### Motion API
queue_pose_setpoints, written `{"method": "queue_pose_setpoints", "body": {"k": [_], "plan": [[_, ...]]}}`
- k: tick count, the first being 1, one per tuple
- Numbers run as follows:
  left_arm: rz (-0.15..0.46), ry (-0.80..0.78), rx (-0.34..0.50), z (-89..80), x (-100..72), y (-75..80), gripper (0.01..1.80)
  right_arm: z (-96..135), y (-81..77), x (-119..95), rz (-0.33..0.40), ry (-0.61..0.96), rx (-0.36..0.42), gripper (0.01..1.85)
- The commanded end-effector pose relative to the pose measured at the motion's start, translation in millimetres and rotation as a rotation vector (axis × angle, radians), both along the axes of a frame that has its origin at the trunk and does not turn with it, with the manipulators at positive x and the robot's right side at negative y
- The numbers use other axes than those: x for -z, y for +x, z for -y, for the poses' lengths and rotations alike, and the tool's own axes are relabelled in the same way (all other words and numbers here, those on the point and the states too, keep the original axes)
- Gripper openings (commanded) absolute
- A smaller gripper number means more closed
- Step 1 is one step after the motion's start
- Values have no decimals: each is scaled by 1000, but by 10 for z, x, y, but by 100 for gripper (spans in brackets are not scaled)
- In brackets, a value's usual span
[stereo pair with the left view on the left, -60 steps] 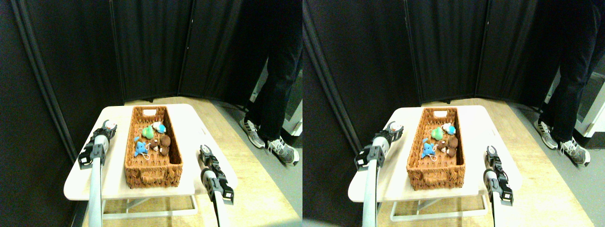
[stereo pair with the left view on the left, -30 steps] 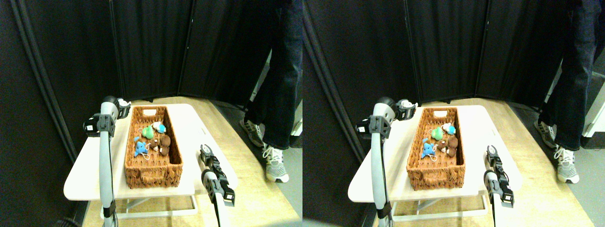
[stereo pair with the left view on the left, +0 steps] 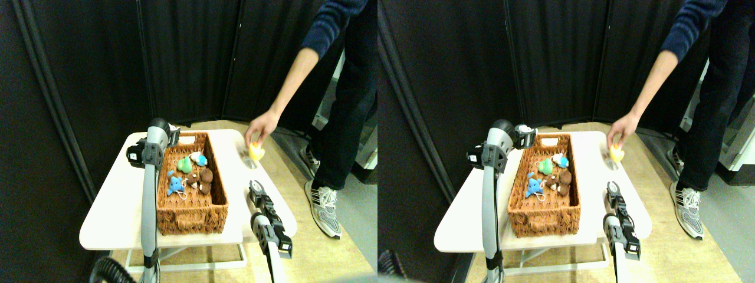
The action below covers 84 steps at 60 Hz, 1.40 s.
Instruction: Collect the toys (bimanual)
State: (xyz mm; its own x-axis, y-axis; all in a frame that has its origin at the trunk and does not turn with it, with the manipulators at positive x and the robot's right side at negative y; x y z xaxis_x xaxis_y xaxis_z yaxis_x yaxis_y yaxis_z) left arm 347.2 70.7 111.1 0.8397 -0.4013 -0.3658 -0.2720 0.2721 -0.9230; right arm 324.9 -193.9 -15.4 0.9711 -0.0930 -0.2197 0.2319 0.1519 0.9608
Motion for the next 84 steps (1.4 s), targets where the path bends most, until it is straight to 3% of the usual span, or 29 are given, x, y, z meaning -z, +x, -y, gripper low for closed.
{"method": "queue_pose_setpoints", "body": {"k": [1,5,8,9,16,30,37,42,46,53,62,69,70,84], "plan": [[4,-8,19,77,11,10,1,-26,46,-110,63,-14,-21,1],[-14,8,21,61,40,2,15,-26,48,-108,64,-24,-19,1],[-16,41,4,52,59,-7,39,-25,55,-105,66,-22,-19,1],[-16,41,4,52,59,-7,39,-25,55,-105,66,-22,-19,1],[-26,73,26,23,76,-10,83,-26,59,-106,59,-13,-8,1],[-59,41,26,-41,107,-35,96,-21,82,-112,63,-6,-19,1],[-39,38,-3,-101,135,-41,91,-24,92,-108,63,-5,-20,1],[-10,36,-10,-205,171,-34,77,-22,95,-108,63,-7,-16,1],[46,88,-22,-385,223,-44,64,-12,104,-119,68,1,-19,1],[59,130,-64,-765,369,-65,50,0,102,-167,65,-1,-19,1],[94,178,-149,-1102,603,-112,40,-30,116,-276,71,-15,-38,1],[119,165,-180,-1211,745,-139,13,-66,118,-353,76,-20,-42,1],[125,165,-198,-1256,812,-157,1,-80,120,-395,90,-46,-61,1],[148,240,-246,-1394,1019,-245,1,-152,154,-632,120,-70,-106,1]]}}
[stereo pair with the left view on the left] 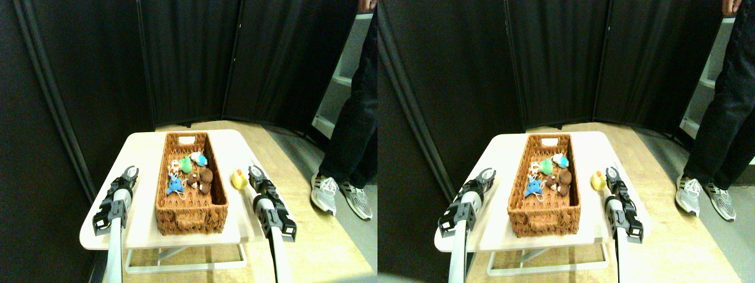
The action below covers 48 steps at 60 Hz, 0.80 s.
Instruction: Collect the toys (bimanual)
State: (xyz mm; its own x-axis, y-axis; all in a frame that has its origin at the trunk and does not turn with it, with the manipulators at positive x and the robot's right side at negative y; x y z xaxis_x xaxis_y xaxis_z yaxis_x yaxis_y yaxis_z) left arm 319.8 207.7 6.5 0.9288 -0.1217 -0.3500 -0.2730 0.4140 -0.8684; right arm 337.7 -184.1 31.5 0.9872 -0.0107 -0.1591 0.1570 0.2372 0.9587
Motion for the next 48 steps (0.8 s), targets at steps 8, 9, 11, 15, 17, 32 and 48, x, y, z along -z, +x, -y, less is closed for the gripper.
{"method": "queue_pose_setpoints", "body": {"k": [8,9,11,15,17,32,48], "plan": [[60,-7,-40,-35,65,6,1,-101,42,-221,59,-42,-58,1],[62,-5,-49,-25,71,-6,1,-110,47,-228,58,-49,-68,6],[67,2,-61,-15,85,-22,1,-125,54,-238,56,-51,-80,13],[77,-4,-68,-16,129,-28,1,-154,69,-247,33,-54,-99,25],[80,-5,-71,-13,135,-28,1,-163,72,-247,22,-44,-103,27],[81,14,-133,-22,181,-38,1,-279,177,-80,-68,-29,-134,89],[85,9,-127,-35,208,-54,1,-345,305,180,-153,18,-123,96]]}}
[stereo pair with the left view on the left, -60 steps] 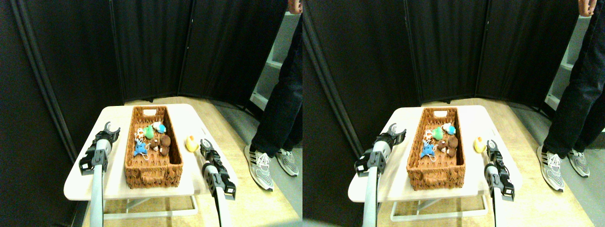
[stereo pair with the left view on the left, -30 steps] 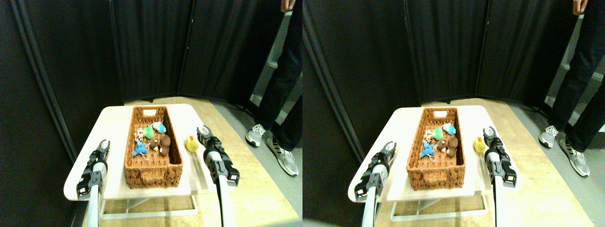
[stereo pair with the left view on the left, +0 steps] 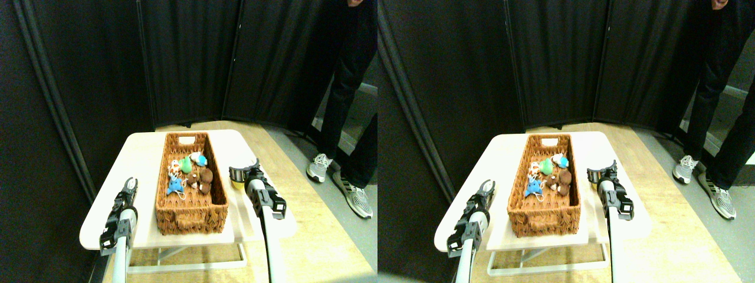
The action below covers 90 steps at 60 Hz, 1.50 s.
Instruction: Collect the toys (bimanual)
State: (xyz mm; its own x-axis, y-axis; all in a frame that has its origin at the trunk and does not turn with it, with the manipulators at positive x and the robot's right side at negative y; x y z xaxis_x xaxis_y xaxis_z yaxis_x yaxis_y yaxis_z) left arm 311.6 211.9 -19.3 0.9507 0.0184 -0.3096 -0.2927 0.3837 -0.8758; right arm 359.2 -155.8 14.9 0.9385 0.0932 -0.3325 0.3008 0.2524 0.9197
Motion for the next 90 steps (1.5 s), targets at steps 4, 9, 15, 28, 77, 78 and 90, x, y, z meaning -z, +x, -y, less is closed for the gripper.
{"method": "queue_pose_setpoints", "body": {"k": [4,9,15,28,77,78,90], "plan": [[43,-8,0,1,-52,22,1,-70,114,64,22,18,-16,93],[44,-21,-3,6,-75,5,1,-77,141,124,8,34,0,87],[46,-27,0,4,-90,-12,1,-56,160,173,3,31,24,79],[47,-2,8,-28,-87,-14,1,38,149,298,-8,46,63,59],[46,-17,17,3,-173,-61,1,-163,-75,-390,212,-78,-62,1],[46,-17,17,3,-173,-61,1,-163,-75,-390,212,-78,-62,1],[56,-23,25,4,-186,-58,1,-463,-49,-804,294,-78,-232,1]]}}
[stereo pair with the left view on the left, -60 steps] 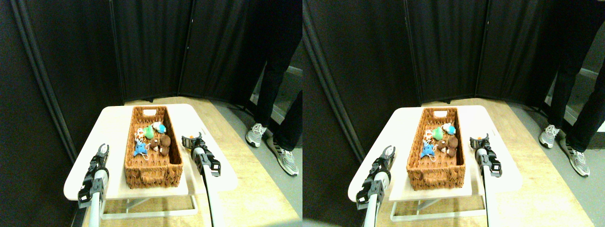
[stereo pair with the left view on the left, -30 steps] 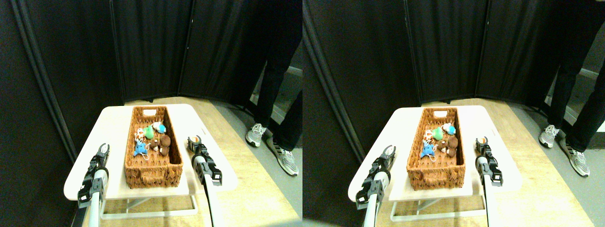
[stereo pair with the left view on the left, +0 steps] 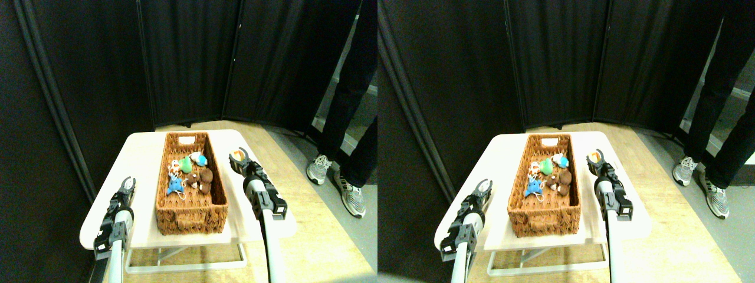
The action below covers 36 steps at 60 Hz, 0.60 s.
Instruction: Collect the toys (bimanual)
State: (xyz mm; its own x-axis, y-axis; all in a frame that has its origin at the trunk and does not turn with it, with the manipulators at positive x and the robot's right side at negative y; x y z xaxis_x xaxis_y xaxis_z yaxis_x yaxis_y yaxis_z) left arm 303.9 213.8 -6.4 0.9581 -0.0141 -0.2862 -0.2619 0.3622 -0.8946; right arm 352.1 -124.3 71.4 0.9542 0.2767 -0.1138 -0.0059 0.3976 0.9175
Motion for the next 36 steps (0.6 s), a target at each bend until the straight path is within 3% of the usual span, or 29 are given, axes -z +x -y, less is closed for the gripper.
{"method": "queue_pose_setpoints", "body": {"k": [1,18,26,36], "plan": [[32,6,0,28,-64,12,1,-183,25,-270,32,55,-32,1],[61,14,-22,-31,-79,-22,1,-651,-37,-454,42,56,-118,1],[86,46,-44,-68,-81,-71,1,-899,-71,-395,40,55,-149,1],[98,67,-21,-88,-91,-132,1,-1097,-134,-264,-11,115,-211,1]]}}
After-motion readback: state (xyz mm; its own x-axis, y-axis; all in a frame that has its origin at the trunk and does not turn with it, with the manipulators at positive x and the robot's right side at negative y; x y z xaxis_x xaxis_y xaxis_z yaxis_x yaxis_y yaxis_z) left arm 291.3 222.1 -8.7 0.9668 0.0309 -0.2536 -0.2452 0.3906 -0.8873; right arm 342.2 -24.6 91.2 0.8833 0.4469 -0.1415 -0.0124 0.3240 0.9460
